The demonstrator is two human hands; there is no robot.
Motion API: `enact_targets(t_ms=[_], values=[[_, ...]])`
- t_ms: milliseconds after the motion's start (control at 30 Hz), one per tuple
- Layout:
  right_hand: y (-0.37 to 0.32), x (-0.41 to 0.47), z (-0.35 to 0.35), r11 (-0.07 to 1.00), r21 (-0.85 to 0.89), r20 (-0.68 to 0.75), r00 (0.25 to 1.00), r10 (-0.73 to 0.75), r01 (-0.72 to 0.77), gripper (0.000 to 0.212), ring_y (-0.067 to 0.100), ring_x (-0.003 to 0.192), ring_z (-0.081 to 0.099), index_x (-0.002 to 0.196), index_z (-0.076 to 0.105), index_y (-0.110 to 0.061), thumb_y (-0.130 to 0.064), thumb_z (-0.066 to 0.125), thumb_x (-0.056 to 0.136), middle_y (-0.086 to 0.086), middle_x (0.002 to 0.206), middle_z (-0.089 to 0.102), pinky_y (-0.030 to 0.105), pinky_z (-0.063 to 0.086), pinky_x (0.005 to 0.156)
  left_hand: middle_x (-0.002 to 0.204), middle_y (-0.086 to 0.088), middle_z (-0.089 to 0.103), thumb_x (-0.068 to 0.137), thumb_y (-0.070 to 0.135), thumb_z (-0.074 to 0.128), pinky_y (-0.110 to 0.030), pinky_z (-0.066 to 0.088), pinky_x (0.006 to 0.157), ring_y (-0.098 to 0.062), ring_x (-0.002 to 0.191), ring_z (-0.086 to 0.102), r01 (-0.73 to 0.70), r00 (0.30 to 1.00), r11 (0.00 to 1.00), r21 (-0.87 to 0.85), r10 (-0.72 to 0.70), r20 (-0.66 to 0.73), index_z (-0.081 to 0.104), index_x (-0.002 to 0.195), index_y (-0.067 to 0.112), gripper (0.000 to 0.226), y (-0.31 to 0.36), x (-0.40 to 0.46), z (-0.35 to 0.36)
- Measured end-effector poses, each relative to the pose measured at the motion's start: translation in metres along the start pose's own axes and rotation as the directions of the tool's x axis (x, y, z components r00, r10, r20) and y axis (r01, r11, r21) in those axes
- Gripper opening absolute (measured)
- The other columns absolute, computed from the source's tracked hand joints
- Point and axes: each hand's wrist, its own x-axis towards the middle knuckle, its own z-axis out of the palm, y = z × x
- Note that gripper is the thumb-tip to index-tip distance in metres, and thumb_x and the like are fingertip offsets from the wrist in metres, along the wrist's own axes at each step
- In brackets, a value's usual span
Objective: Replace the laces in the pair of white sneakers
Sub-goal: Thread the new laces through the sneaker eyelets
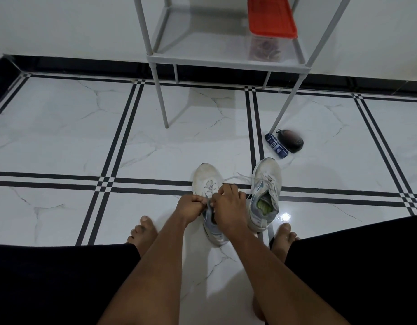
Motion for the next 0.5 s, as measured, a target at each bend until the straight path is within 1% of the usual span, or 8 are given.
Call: enact_targets(t_ms=[100, 133, 200, 267, 367, 400, 433, 500], values=[[0.005, -0.005, 0.008, 0.992, 0.045, -0.067, 0.99, 0.12, -0.118, 0.031, 0.028, 0.107, 0.053, 0.108, 0.066, -0.021, -0.024, 0.074, 0.079, 0.004, 0.117, 0.058, 0.041, 0.044, 0.084, 0.072, -0.001, 0.072, 0.092, -0.002, 0.064, -0.028, 0.052, 0.07, -0.011, 0.066, 0.062, 0.008, 1.0, 1.0, 0.006, -0.008, -0.018, 0.078, 0.086, 0.01, 0.02, -0.004, 0.001, 0.001], [0.005, -0.004, 0.01, 0.987, 0.05, -0.068, 0.986, 0.155, -0.152, 0.037, 0.028, 0.106, 0.053, 0.112, 0.063, -0.02, -0.021, 0.076, 0.078, 0.005, 0.116, 0.058, 0.04, 0.045, 0.084, 0.071, -0.001, 0.071, 0.093, 0.004, 0.066, -0.028, 0.051, 0.07, -0.012, 0.066, 0.06, -0.006, 1.0, 1.0, 0.03, 0.007, -0.03, 0.078, 0.085, 0.009, 0.015, -0.003, 0.0, 0.002], [0.004, -0.005, 0.011, 0.981, 0.087, -0.071, 0.981, 0.178, -0.172, 0.044, 0.028, 0.109, 0.053, 0.118, 0.058, -0.019, -0.021, 0.077, 0.079, 0.005, 0.118, 0.055, 0.04, 0.046, 0.087, 0.072, -0.004, 0.071, 0.094, 0.013, 0.067, -0.031, 0.051, 0.072, -0.014, 0.069, 0.059, -0.057, 0.996, 0.988, 0.145, 0.065, -0.057, 0.074, 0.08, 0.009, 0.016, 0.0, 0.001, 0.006], [0.007, -0.008, 0.012, 0.972, 0.163, -0.101, 0.977, 0.186, -0.168, 0.05, 0.03, 0.113, 0.051, 0.124, 0.054, -0.016, -0.032, 0.075, 0.082, 0.007, 0.124, 0.052, 0.042, 0.048, 0.092, 0.078, -0.008, 0.072, 0.087, 0.013, 0.062, -0.033, 0.051, 0.074, -0.019, 0.073, 0.061, -0.082, 0.994, 0.958, 0.274, 0.099, -0.051, 0.069, 0.076, 0.01, 0.014, 0.005, 0.004, 0.006], [0.01, -0.024, 0.018, 0.92, 0.329, -0.138, 0.953, 0.27, -0.213, 0.069, 0.03, 0.117, 0.047, 0.13, 0.051, -0.012, -0.061, 0.068, 0.084, 0.009, 0.128, 0.048, 0.046, 0.045, 0.097, 0.067, -0.005, 0.066, 0.064, 0.018, 0.051, -0.044, 0.056, 0.072, -0.022, 0.067, 0.063, -0.094, 0.995, 0.907, 0.41, 0.102, 0.003, 0.061, 0.064, 0.018, 0.01, 0.014, 0.01, -0.002], [0.01, -0.031, 0.021, 0.909, 0.348, -0.125, 0.95, 0.287, -0.229, 0.079, 0.03, 0.119, 0.046, 0.132, 0.05, -0.012, -0.07, 0.066, 0.081, 0.009, 0.13, 0.047, 0.047, 0.045, 0.098, 0.065, -0.006, 0.066, 0.061, 0.019, 0.048, -0.047, 0.057, 0.07, -0.023, 0.064, 0.064, -0.101, 0.995, 0.896, 0.433, 0.102, 0.019, 0.06, 0.061, 0.019, 0.012, 0.018, 0.012, -0.006], [0.009, -0.039, 0.025, 0.91, 0.339, -0.102, 0.952, 0.289, -0.24, 0.09, 0.031, 0.122, 0.044, 0.136, 0.048, -0.011, -0.077, 0.064, 0.077, 0.01, 0.134, 0.045, 0.048, 0.044, 0.1, 0.065, -0.009, 0.068, 0.061, 0.019, 0.046, -0.047, 0.057, 0.066, -0.027, 0.064, 0.068, -0.101, 0.995, 0.899, 0.427, 0.098, 0.03, 0.059, 0.06, 0.019, 0.014, 0.023, 0.014, -0.009], [0.007, -0.049, 0.033, 0.912, 0.31, -0.048, 0.954, 0.296, -0.267, 0.107, 0.035, 0.133, 0.039, 0.144, 0.043, -0.009, -0.084, 0.064, 0.07, 0.014, 0.145, 0.04, 0.053, 0.04, 0.108, 0.07, -0.015, 0.073, 0.063, 0.018, 0.047, -0.041, 0.058, 0.064, -0.034, 0.069, 0.075, -0.093, 0.995, 0.912, 0.399, 0.098, 0.01, 0.057, 0.058, 0.017, 0.012, 0.036, 0.01, -0.014]])
